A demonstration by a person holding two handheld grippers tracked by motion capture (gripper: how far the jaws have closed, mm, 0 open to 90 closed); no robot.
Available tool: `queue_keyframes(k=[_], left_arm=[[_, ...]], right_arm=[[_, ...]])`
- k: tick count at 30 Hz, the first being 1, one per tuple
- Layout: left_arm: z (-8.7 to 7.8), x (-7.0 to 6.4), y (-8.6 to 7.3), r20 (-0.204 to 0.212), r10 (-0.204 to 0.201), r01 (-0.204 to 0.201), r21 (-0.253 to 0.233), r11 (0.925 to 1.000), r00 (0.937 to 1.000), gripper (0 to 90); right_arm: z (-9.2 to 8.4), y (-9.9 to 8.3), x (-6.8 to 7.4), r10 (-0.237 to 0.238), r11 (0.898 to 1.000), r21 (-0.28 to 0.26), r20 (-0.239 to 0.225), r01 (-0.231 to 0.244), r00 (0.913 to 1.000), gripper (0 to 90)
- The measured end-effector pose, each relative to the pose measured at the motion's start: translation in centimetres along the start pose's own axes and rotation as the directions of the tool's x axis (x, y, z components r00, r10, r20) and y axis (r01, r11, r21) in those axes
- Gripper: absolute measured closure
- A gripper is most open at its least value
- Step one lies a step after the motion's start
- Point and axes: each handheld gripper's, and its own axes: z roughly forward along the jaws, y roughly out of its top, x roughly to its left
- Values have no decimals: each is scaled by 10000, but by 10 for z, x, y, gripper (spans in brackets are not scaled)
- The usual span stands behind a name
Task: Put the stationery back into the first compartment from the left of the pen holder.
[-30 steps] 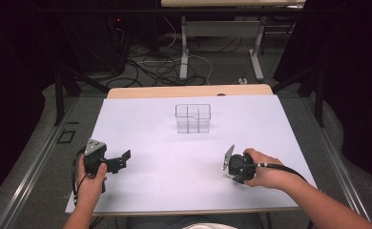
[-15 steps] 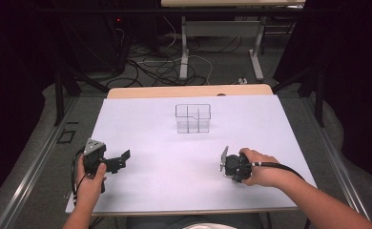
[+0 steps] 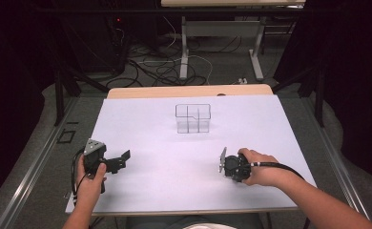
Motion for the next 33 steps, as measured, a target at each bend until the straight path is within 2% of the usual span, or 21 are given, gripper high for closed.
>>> queue_keyframes(k=[3, 4, 10, 14, 15, 16, 19, 20, 21, 24, 25, 27, 30, 33], left_arm=[[1, 0, 0, 5, -12, 12, -21, 10000, 10000, 0], [1, -1, 0, 18, -2, 2, -28, 10000, 10000, 0], [1, -1, 0, 22, 0, 0, 16, 10000, 10000, 0], [1, -1, 0, 24, 21, -21, 34, 10000, 10000, 0], [1, -1, 0, 22, 17, -17, 34, 10000, 10000, 0], [1, -1, 0, 24, 14, -14, 36, 10000, 10000, 0], [1, -1, 0, 30, 21, -21, 41, 10000, 10000, 0], [1, -1, 0, 35, 31, -31, 48, 10000, 10000, 0], [2, -1, 0, 40, 40, -40, 41, 10000, 10000, 0], [2, -2, 0, 58, 85, -85, 93, 9999, 9999, 0], [2, -2, 0, 65, 85, -86, 93, 9999, 9999, 0], [2, -2, 0, 68, 100, -101, 72, 9999, 9999, 0], [2, -2, -1, 66, 98, -98, 77, 9999, 9999, 0], [2, -2, -1, 64, 98, -99, 88, 9999, 9999, 0]], right_arm=[[0, 0, 0, 83, 10000, 17, 27, -83, 10000, 800], [-2, 1, -1, 191, 9997, 176, 68, -193, 9998, 801], [-3, 2, -3, 437, 9990, 57, 45, -437, 9990, 802], [-5, 4, -4, 429, 9989, 180, 96, -431, 9990, 803], [-7, 5, -4, 420, 9983, 401, 332, -433, 9986, 802], [-6, 5, -5, 439, 9987, 231, 198, -444, 9988, 803], [-6, 7, -5, 332, 9991, 266, 257, -339, 9991, 802], [-4, 7, -5, 297, 9995, 100, 380, -301, 9988, 803], [-6, 8, -6, 238, 9990, 381, 394, -253, 9989, 803], [-6, 10, -8, 293, 9990, 330, 637, -315, 9975, 803], [-6, 11, -9, 184, 9995, 258, 661, -202, 9976, 803], [-7, 13, -11, 314, 9993, 198, 770, -330, 9965, 803], [-8, 16, -13, 394, 9992, 72, 1137, -405, 9927, 803], [-9, 19, -15, 184, 9998, -63, 1579, -177, 9873, 803]])
